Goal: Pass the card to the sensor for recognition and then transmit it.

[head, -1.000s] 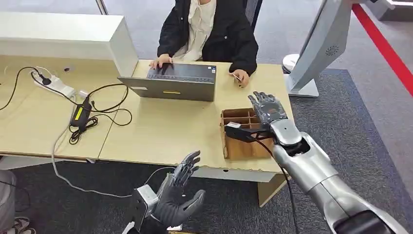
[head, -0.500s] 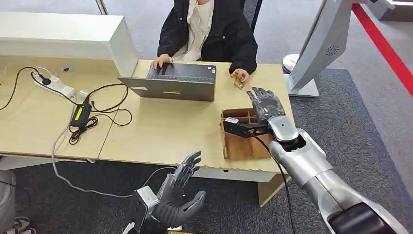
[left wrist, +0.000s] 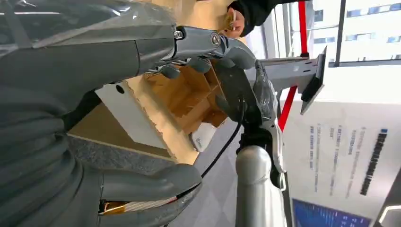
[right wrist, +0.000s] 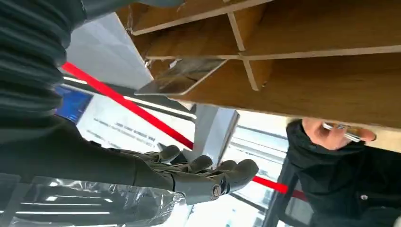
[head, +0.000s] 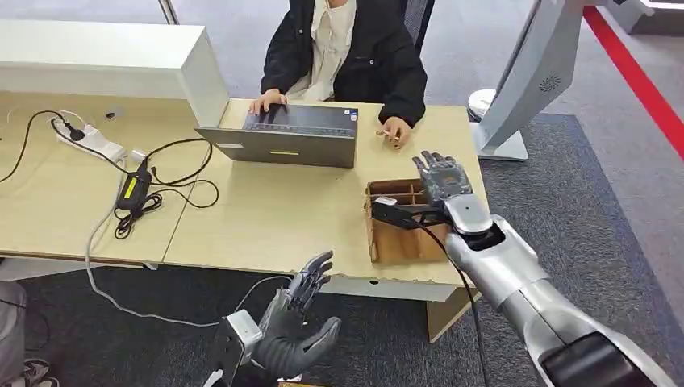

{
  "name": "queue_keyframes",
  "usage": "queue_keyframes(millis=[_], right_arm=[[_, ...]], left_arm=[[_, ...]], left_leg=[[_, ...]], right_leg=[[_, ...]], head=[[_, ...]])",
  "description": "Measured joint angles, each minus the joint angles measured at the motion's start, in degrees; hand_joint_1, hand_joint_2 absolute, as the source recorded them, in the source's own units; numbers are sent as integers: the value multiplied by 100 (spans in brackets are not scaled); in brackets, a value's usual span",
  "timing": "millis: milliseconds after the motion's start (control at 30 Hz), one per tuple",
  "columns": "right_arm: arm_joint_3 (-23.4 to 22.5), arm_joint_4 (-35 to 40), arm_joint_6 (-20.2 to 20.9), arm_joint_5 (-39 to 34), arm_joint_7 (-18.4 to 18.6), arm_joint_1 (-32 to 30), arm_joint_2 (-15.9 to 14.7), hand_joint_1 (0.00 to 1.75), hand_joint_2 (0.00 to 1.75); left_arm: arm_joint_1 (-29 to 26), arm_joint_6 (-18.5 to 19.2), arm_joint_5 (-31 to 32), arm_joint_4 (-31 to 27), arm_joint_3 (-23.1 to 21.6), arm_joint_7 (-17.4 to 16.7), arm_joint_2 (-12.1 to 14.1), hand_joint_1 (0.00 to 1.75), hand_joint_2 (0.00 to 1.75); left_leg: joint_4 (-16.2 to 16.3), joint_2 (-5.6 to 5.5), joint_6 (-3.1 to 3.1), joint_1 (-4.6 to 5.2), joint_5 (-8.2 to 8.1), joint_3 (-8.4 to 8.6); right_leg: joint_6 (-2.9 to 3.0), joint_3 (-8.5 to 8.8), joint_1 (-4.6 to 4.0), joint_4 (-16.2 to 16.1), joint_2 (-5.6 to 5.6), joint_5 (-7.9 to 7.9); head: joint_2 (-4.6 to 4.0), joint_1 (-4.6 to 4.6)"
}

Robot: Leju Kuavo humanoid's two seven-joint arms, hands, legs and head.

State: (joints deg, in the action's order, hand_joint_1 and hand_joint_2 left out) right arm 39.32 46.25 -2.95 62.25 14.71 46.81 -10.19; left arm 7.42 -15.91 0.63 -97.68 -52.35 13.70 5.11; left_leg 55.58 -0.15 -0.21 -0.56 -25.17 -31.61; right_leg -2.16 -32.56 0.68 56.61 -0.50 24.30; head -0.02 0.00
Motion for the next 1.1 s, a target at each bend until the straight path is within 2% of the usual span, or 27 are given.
queue_keyframes(millis=[433, 867, 1100], right_arm=[[-90, -129, -92, -173, 396, 56, -127, 0, 175], [-192, -116, 28, -223, 424, 79, -245, 0, 175], [-192, -116, 11, -212, 317, 79, -240, 0, 175]], left_arm=[[-36, -39, 68, 0, 7, -77, 0, 0, 175], [-41, -127, 85, 0, 7, -114, 0, 0, 175], [-39, -125, 64, 0, 7, -111, 0, 0, 175]], left_leg=[[1, 0, 0, 0, 0, 1], [0, 1, 0, 0, 0, 2], [0, 1, 0, 0, 0, 1]], right_leg=[[0, 0, 0, 0, 0, 0], [0, 0, 0, 0, 0, 0], [0, 0, 0, 0, 0, 0]], head=[[0, 0], [0, 0], [0, 0]])
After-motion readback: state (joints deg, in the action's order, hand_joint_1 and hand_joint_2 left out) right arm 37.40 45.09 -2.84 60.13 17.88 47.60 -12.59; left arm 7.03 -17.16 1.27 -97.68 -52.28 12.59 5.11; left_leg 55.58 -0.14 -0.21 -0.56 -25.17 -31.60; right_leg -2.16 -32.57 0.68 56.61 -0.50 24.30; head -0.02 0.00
